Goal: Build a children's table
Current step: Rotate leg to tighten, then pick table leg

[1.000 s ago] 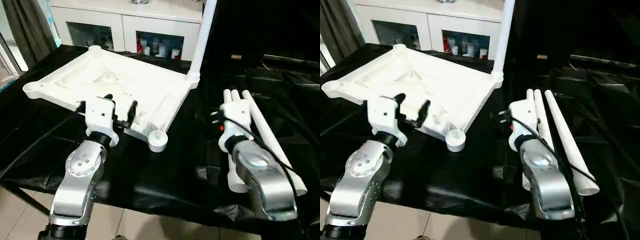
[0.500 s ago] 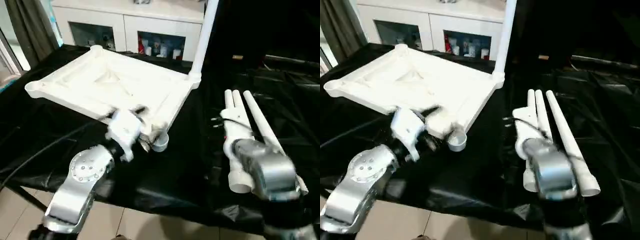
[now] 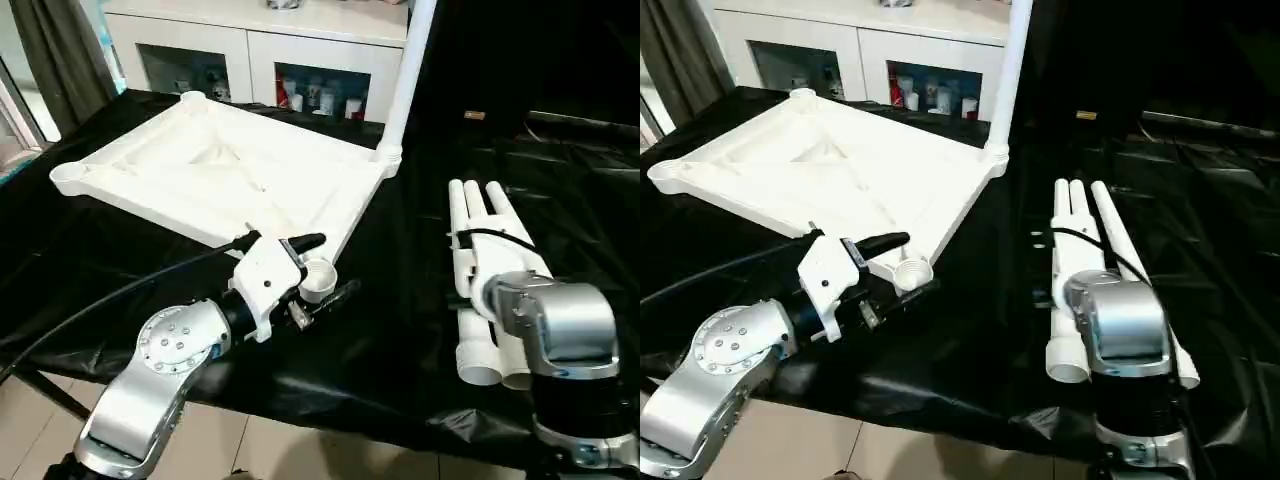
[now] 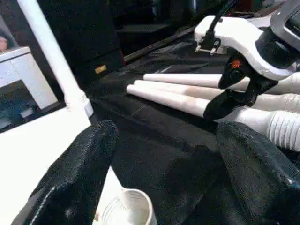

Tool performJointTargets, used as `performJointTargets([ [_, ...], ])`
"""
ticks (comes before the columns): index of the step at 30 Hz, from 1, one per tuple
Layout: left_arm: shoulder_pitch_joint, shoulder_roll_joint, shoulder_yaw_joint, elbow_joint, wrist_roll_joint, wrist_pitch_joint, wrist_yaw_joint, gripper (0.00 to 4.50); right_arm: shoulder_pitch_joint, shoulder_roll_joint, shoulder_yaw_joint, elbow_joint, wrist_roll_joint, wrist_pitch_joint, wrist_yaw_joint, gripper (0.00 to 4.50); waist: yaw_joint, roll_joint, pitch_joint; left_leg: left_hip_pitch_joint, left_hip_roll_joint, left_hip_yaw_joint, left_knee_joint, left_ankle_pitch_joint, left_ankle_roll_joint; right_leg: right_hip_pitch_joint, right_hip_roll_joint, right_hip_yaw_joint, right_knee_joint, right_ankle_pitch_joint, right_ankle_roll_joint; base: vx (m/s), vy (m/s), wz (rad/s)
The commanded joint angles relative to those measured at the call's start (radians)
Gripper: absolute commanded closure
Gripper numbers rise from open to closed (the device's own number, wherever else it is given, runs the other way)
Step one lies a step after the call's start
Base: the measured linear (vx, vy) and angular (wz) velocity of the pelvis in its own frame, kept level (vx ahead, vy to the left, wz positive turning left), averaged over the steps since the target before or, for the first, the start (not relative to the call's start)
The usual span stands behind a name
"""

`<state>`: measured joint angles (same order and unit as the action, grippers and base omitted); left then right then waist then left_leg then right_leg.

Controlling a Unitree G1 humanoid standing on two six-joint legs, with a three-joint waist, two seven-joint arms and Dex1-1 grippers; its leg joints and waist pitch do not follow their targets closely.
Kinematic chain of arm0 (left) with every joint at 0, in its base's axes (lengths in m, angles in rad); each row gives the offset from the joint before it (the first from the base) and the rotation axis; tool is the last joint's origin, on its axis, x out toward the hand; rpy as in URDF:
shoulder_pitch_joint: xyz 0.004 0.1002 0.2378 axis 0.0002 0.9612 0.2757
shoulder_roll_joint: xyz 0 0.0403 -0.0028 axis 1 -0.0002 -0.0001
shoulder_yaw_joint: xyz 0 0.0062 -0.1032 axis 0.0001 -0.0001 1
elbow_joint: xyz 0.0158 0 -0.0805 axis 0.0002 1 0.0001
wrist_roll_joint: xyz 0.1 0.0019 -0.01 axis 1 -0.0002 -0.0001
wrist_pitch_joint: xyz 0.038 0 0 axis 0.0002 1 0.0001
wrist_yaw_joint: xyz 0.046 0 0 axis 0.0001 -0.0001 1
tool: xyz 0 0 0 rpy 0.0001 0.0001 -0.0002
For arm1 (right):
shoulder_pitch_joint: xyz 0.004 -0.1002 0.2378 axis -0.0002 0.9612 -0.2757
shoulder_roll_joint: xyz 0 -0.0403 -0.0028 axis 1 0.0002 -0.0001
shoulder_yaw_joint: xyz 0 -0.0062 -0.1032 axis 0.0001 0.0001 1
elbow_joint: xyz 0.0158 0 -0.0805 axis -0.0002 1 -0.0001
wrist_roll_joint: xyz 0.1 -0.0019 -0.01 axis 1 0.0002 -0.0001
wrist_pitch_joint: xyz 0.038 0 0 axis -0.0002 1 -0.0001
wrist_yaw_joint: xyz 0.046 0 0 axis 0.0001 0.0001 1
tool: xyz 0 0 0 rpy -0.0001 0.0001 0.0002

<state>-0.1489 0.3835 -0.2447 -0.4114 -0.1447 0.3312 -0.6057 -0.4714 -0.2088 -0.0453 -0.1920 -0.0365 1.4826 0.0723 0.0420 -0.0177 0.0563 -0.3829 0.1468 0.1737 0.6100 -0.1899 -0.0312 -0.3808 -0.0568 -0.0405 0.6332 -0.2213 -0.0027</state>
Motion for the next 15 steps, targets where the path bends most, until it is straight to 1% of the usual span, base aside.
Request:
performJointTargets([
  [1,0.007,0.009,-0.012,-0.035,-0.011,0.018,-0.015,0.62,-0.006,0.003,-0.014,0.012,0.010,0.025,0.002,0.00,0.005,-0.007,-0.057,0.024,0.075,-0.027,-0.077,-0.082,-0.048,0.038,-0.086,0.056,-0.065,-0.065,-0.169,0.000,0.000,0.00],
  [2,0.007,0.009,-0.012,-0.035,-0.011,0.018,-0.015,0.62,-0.006,0.003,-0.014,0.012,0.010,0.025,0.002,0.00,0.005,-0.007,-0.056,0.025,0.075,-0.027,-0.078,-0.083,-0.050,0.037,-0.085,0.056,-0.066,-0.067,-0.169,0.000,0.000,0.00],
  [3,0.009,0.010,-0.015,-0.037,-0.009,0.017,-0.017,0.62,-0.006,-0.006,0.004,0.018,0.008,0.038,-0.001,0.00,0.004,-0.012,-0.056,0.024,0.074,-0.026,-0.078,-0.085,-0.049,0.038,-0.085,0.056,-0.067,-0.069,-0.169,0.000,0.000,0.00],
  [4,0.011,0.012,-0.019,-0.040,-0.008,0.016,-0.021,0.62,-0.004,-0.005,0.010,0.021,0.008,0.048,-0.001,0.00,0.006,-0.009,-0.056,0.025,0.075,-0.027,-0.078,-0.088,-0.049,0.037,-0.086,0.055,-0.067,-0.079,-0.165,0.000,0.000,0.00],
  [5,0.013,0.012,-0.021,-0.042,-0.007,0.016,-0.023,0.62,-0.003,-0.003,0.013,0.022,0.009,0.056,0.000,0.00,0.005,-0.009,-0.056,0.024,0.074,-0.027,-0.078,-0.089,-0.051,0.037,-0.085,0.056,-0.067,-0.084,-0.163,0.000,0.000,0.00],
  [8,0.015,0.014,-0.027,-0.048,-0.009,0.020,-0.027,0.62,-0.001,0.014,-0.002,0.023,0.015,0.072,0.003,0.00,0.006,-0.010,-0.056,0.025,0.075,-0.027,-0.078,-0.096,-0.055,0.035,-0.086,0.057,-0.068,-0.095,-0.159,0.000,0.000,0.00],
  [9,0.016,0.015,-0.029,-0.050,-0.012,0.022,-0.029,0.62,0.001,0.027,-0.019,0.028,0.018,0.080,0.004,0.00,0.006,-0.012,-0.055,0.025,0.075,-0.026,-0.079,-0.100,-0.056,0.034,-0.085,0.057,-0.068,-0.101,-0.158,0.000,0.000,0.00],
  [10,0.016,0.015,-0.029,-0.050,-0.012,0.022,-0.029,0.62,0.001,0.027,-0.019,0.028,0.018,0.080,0.004,0.00,0.006,-0.011,-0.055,0.025,0.075,-0.027,-0.079,-0.106,-0.060,0.033,-0.086,0.057,-0.069,-0.113,-0.158,0.000,0.000,0.00],
  [11,0.015,0.015,-0.031,-0.050,-0.012,0.022,-0.030,0.62,0.004,0.040,-0.038,0.038,0.024,0.087,0.008,0.00,0.006,-0.010,-0.055,0.025,0.075,-0.027,-0.080,-0.108,-0.063,0.033,-0.085,0.057,-0.069,-0.114,-0.157,0.000,0.000,0.00],
  [12,0.015,0.015,-0.031,-0.050,-0.012,0.022,-0.030,0.62,0.004,0.040,-0.038,0.038,0.024,0.087,0.008,0.00,0.006,-0.011,-0.054,0.027,0.075,-0.026,-0.079,-0.112,-0.065,0.032,-0.085,0.057,-0.070,-0.117,-0.156,0.000,0.000,0.00],
  [13,0.012,0.016,-0.031,-0.050,-0.015,0.024,-0.029,0.62,0.005,0.075,-0.088,0.063,0.037,0.096,0.011,0.00,0.005,-0.011,-0.053,0.026,0.075,-0.027,-0.081,-0.118,-0.070,0.033,-0.085,0.057,-0.069,-0.121,-0.155,0.000,0.000,0.00],
  [14,0.011,0.014,-0.031,-0.051,-0.017,0.027,-0.029,0.62,0.005,0.083,-0.099,0.072,0.039,0.095,0.011,0.00,0.005,-0.009,-0.053,0.027,0.074,-0.027,-0.080,-0.129,-0.076,0.030,-0.086,0.058,-0.070,-0.129,-0.155,0.000,0.000,0.00],
  [15,0.011,0.013,-0.032,-0.054,-0.018,0.029,-0.029,0.62,0.006,0.091,-0.110,0.080,0.042,0.093,0.012,0.00,0.004,-0.011,-0.054,0.028,0.074,-0.028,-0.082,-0.140,-0.082,0.030,-0.084,0.056,-0.070,-0.137,-0.153,0.000,0.000,0.00],
])
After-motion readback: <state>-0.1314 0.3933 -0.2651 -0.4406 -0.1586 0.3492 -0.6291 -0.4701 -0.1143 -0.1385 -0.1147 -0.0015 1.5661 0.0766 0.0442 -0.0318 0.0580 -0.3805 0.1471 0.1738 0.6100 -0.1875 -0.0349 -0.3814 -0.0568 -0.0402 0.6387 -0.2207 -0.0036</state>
